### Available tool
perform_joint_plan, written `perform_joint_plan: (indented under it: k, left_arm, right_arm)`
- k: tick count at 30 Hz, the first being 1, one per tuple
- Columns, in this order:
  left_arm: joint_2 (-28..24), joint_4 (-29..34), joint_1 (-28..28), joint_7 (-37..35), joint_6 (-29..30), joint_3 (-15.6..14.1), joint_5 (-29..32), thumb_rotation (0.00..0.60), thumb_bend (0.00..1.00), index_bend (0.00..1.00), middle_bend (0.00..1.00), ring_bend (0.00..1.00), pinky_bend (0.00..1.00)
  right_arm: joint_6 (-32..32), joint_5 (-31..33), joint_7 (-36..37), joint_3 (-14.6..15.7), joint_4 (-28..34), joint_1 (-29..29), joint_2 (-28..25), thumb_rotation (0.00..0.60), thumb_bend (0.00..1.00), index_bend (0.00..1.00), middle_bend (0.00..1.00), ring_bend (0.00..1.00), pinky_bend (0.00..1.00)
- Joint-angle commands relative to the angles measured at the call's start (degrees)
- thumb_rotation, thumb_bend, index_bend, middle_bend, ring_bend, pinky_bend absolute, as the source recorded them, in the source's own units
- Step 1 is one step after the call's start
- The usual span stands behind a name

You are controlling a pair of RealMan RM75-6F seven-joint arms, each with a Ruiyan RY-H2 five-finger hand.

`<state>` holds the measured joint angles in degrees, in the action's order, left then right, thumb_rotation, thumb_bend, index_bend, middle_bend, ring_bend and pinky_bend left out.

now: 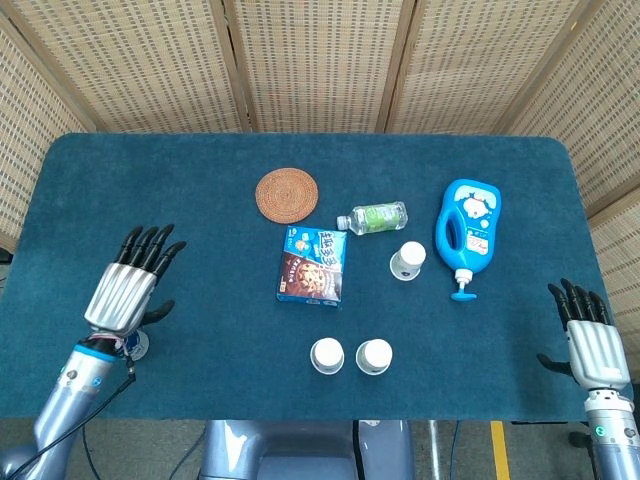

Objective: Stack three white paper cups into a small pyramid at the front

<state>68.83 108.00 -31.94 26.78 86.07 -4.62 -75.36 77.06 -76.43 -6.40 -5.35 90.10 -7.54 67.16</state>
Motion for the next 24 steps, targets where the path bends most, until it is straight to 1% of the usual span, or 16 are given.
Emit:
perform_joint_plan:
  k: [1, 2, 5, 9, 12, 16, 22, 24]
  left_arm:
    - [-0.83, -2.14, 6.06, -2.13, 3.81, -4.23, -2.9, 0.6, 0.24, 0.1, 0.0, 0.0, 0.0]
    - [-0.97, -2.75, 7.09, -2.62, 4.39, -4.79, -3.72, 0.6, 0.24, 0.09, 0.0, 0.0, 0.0]
    - [-0.9, -6.07, 9.76, -4.06, 6.24, -5.24, -5.89, 0.6, 0.24, 0.09, 0.0, 0.0, 0.0]
    - [-1.05, -11.05, 11.99, -7.17, 7.23, -3.92, -6.18, 0.6, 0.24, 0.09, 0.0, 0.0, 0.0]
    - [-1.13, -13.82, 13.59, -7.13, 7.31, -2.88, -5.41, 0.6, 0.24, 0.09, 0.0, 0.0, 0.0]
    - [-1.47, -14.23, 15.36, -7.12, 7.45, -2.52, -5.15, 0.6, 0.24, 0.09, 0.0, 0.0, 0.0]
    - [-2.95, -13.33, 18.44, -10.4, 6.4, -3.27, -5.7, 0.6, 0.24, 0.09, 0.0, 0.0, 0.0]
    - [-3.4, -13.33, 18.88, -10.47, 5.57, -3.43, -5.86, 0.6, 0.24, 0.09, 0.0, 0.0, 0.0]
  right_arm:
    - [0.02, -0.17, -0.32, 0.01, -0.13, -0.13, 0.24, 0.6, 0.13, 0.06, 0.0, 0.0, 0.07]
    - [0.02, -0.19, -0.39, -0.01, -0.2, -0.18, 0.36, 0.6, 0.13, 0.06, 0.0, 0.0, 0.07]
    - [-0.05, -0.28, -0.5, -0.08, -0.6, -0.37, 0.71, 0.6, 0.13, 0.06, 0.0, 0.0, 0.07]
    - [-0.63, 0.07, -0.3, -0.46, -1.12, -0.88, 1.21, 0.6, 0.13, 0.06, 0.0, 0.0, 0.07]
    - [-1.75, 0.5, -0.24, -0.99, -1.32, -1.8, 1.64, 0.6, 0.13, 0.06, 0.0, 0.0, 0.07]
    - [-2.88, 0.93, -1.22, -1.82, -1.09, -3.15, 1.89, 0.6, 0.13, 0.06, 0.0, 0.0, 0.07]
    - [-6.72, 1.98, -4.83, -5.05, 1.4, -8.25, 1.49, 0.6, 0.13, 0.07, 0.0, 0.0, 0.07]
    - [-8.26, 2.82, -6.27, -6.18, 2.13, -10.06, 1.3, 0.6, 0.13, 0.07, 0.0, 0.0, 0.07]
